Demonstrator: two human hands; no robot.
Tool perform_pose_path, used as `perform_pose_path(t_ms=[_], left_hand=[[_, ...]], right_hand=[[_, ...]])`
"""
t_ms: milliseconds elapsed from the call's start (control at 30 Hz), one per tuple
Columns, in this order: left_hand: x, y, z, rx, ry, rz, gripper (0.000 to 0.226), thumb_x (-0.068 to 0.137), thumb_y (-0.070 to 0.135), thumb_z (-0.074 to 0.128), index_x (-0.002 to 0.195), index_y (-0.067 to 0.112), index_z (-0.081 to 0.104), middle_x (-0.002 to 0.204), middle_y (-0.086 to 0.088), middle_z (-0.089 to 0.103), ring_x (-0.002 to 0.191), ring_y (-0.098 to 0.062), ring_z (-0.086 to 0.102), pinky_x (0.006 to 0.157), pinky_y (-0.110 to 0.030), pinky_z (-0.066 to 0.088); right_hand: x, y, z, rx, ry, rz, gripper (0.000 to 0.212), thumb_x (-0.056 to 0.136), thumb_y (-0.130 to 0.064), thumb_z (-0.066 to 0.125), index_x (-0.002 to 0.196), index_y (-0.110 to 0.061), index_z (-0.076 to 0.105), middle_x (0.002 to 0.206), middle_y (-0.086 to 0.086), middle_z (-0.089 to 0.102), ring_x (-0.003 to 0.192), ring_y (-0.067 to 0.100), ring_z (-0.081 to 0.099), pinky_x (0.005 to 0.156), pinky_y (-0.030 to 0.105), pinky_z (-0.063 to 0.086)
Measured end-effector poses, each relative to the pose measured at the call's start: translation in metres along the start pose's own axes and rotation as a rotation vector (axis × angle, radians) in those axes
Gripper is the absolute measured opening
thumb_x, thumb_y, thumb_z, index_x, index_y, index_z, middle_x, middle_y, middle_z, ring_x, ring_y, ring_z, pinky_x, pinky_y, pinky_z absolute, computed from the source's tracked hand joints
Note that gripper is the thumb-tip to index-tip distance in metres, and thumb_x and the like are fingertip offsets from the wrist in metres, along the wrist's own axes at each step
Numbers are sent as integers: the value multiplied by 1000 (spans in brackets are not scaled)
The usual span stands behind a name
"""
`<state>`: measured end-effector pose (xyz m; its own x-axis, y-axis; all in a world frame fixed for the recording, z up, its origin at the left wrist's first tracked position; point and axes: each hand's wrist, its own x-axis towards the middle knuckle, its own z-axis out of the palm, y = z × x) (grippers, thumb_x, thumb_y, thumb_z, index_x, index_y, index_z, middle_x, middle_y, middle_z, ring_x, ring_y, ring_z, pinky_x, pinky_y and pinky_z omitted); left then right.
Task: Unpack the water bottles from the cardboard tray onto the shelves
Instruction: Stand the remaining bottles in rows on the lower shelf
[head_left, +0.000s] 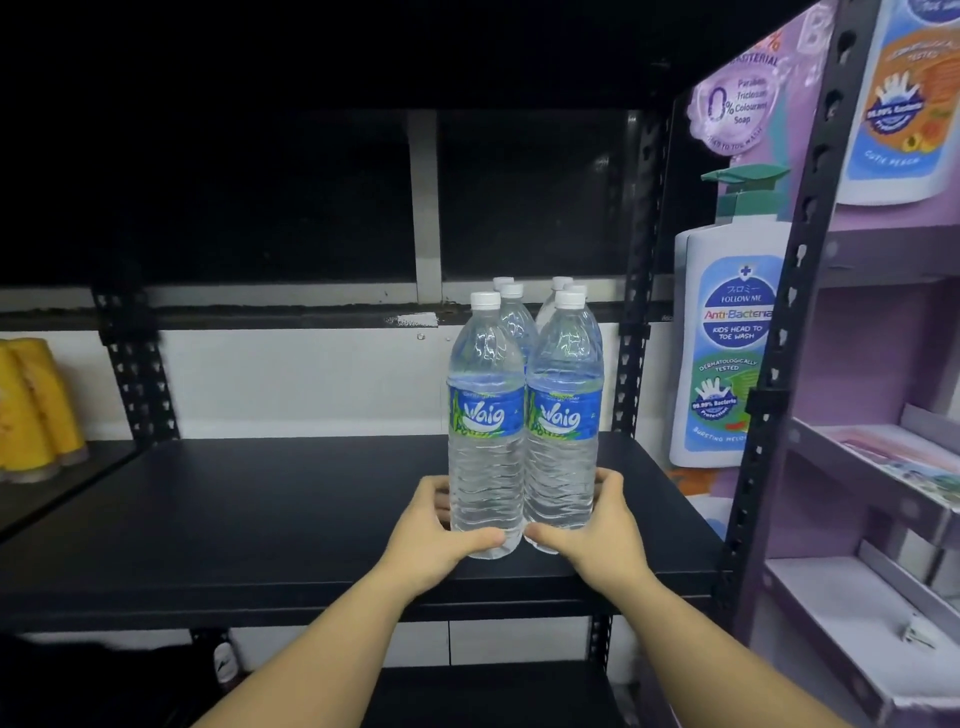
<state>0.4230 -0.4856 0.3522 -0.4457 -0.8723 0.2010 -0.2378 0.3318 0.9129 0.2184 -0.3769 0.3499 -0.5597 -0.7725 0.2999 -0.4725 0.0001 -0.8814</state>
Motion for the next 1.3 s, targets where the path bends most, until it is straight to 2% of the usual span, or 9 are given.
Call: perform_pose_path(t_ms=[100, 200, 300, 400, 533, 700, 1000, 1133, 1300], left_hand=[[3, -1, 2, 10, -5, 17, 83, 57, 35, 100, 125, 36, 52, 115, 9, 69, 104, -3, 69, 87, -22, 54], [6, -5, -1, 3, -39, 10, 77, 57, 35, 94, 123, 39, 55, 120, 10, 72, 109, -2, 69, 100, -33, 56], [4, -5, -3, -14, -69, 12, 75, 60, 35, 93, 125, 40, 56, 120, 16, 74, 111, 0, 69, 104, -37, 55], [3, -6, -5, -24, -85, 10, 73, 64, 34, 95, 127, 39, 58, 122, 19, 73, 115, 0, 68, 105, -36, 54], [6, -5, -5, -7, -88, 9, 73, 64, 37, 98, 127, 37, 60, 121, 16, 74, 114, -2, 69, 100, -31, 54], [9, 5, 6, 6, -76, 15, 62, 71, 25, 96, 124, 33, 65, 110, 7, 77, 94, -4, 74, 75, -14, 55], [17, 5, 26, 4, 1, -18, 63, 64, 30, 99, 115, 35, 62, 103, 7, 79, 86, -5, 77, 84, -29, 60], [17, 5, 32, 46, 14, 9, 63, 63, 40, 98, 115, 41, 62, 101, 13, 77, 86, 2, 74, 79, -23, 58], [18, 5, 37, 50, 7, 22, 65, 67, 41, 96, 122, 41, 63, 105, 15, 77, 88, 3, 74, 87, -28, 60]], right_hand=[[1, 3, -1, 1, 7, 13, 90, 62, -30, 96, 130, -30, 38, 106, -19, 67, 95, -6, 65, 73, 17, 49], [2, 4, -2, -11, 5, 28, 86, 64, -25, 90, 131, -29, 36, 102, -17, 69, 92, -2, 67, 70, 20, 50], [2, 3, -2, -2, -5, 24, 87, 62, -27, 90, 130, -30, 36, 109, -18, 66, 100, 4, 67, 73, 20, 50], [1, 1, 0, 6, 31, -5, 94, 56, -35, 96, 131, -29, 40, 123, -14, 51, 104, -3, 57, 85, 23, 46], [1, 4, 1, 31, 92, 3, 87, 57, -29, 95, 126, -30, 43, 122, -13, 56, 102, -4, 60, 78, 20, 47], [3, 6, -4, 79, 128, 42, 86, 58, -22, 93, 124, -33, 40, 114, -15, 64, 100, 1, 66, 74, 20, 51], [14, 10, -23, 6, 70, 39, 82, 50, -37, 87, 118, -32, 42, 112, -13, 67, 99, 7, 68, 75, 26, 54], [14, 15, -26, 9, 81, 11, 89, 47, -50, 88, 122, -32, 42, 117, -16, 63, 104, 4, 66, 80, 25, 53], [16, 25, -23, -19, 129, -10, 88, 56, -45, 95, 124, -35, 40, 127, -12, 56, 112, 10, 61, 93, 38, 55]])
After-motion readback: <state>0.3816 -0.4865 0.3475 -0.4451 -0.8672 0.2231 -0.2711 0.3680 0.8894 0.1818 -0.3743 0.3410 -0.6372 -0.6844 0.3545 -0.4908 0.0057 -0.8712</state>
